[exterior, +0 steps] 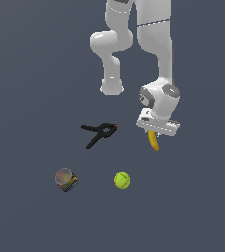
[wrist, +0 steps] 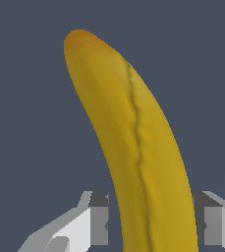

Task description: Pick up a designated object from a clutter of objects.

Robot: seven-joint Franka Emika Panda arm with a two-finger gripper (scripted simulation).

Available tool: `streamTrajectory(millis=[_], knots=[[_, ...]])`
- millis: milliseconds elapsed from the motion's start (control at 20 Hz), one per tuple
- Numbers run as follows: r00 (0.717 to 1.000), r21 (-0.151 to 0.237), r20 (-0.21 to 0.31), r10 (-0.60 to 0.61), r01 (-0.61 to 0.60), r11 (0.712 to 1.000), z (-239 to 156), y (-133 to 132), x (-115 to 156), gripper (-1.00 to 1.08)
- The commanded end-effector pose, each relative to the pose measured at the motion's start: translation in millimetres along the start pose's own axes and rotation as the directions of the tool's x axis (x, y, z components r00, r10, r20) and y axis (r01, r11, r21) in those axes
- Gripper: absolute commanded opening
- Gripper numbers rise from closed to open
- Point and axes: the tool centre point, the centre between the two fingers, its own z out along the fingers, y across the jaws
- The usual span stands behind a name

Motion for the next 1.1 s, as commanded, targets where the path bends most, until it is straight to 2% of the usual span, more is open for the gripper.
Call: streamTrajectory(millis=[0,450,1050], knots=[[1.000,0.002,-0.002,0.000,0.000,1.000,-7.0,-0.4,1.3,-1.00],[1.000,0.002,-0.002,0.000,0.000,1.000,-56.5,2.1,6.1,-1.00],[1.000,0.003,-0.002,-0.001,0.001,1.000,-170.6,6.8,17.3,-1.00]])
